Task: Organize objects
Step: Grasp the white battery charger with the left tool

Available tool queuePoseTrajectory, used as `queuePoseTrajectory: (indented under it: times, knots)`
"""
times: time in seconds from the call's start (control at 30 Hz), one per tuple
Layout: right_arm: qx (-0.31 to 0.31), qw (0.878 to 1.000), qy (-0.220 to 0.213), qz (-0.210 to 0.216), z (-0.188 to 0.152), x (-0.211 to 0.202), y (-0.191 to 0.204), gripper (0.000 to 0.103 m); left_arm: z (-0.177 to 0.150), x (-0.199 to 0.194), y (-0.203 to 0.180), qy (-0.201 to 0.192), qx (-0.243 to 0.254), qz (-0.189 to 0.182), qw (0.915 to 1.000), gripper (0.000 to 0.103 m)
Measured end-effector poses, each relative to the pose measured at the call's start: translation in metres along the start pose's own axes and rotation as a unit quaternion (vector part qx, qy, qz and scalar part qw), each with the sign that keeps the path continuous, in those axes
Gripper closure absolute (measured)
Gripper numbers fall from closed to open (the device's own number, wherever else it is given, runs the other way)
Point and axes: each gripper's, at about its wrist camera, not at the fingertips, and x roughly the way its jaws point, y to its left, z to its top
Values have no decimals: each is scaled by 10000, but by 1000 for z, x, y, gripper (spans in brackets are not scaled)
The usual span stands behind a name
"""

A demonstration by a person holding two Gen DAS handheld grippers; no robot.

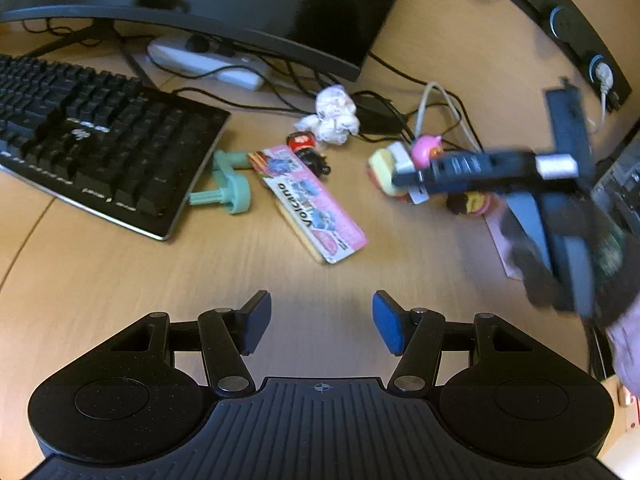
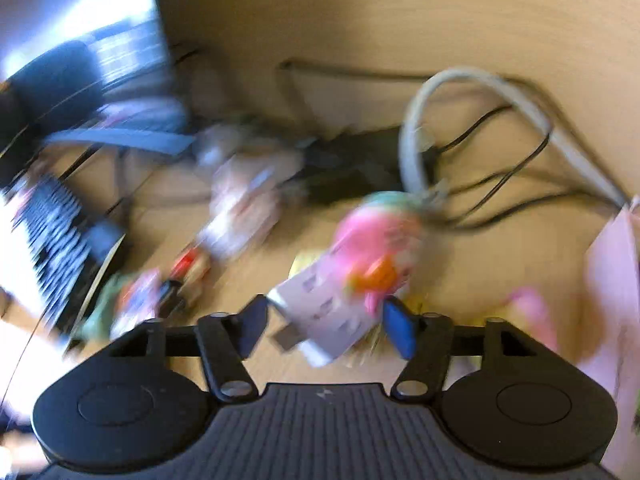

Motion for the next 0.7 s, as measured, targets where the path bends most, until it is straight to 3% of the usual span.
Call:
queuePoseTrajectory:
  times: [0.1,0.17,0.23,0.3,0.4,0.53,0.7]
  knots:
    - [-475,9987,154,104,-33,-22,17,48,-1,1,-10,8,211,-174,9996,42]
    - [-885,9959,156,-68,-51,-38,28,44,-1,1,-18,-22,336,-301,9990,42]
    - [-1112,9932,36,-356,-62,-54,31,24,0,4,-25,-86,391,-301,9987,42]
    - [-1012,9931,-191,-567,-68,-70,30,18,6,9,-35,-138,474,-293,9983,42]
    - [-664,9943,-438,-704,-76,-90,26,18,22,21,-58,-333,715,-271,9965,42]
    - [-521,9924,-653,-906,-98,-116,27,16,49,53,-95,-504,946,-68,9942,42]
    - [-497,9896,-648,-1186,-134,-136,19,15,63,107,-140,-514,1425,720,9858,42]
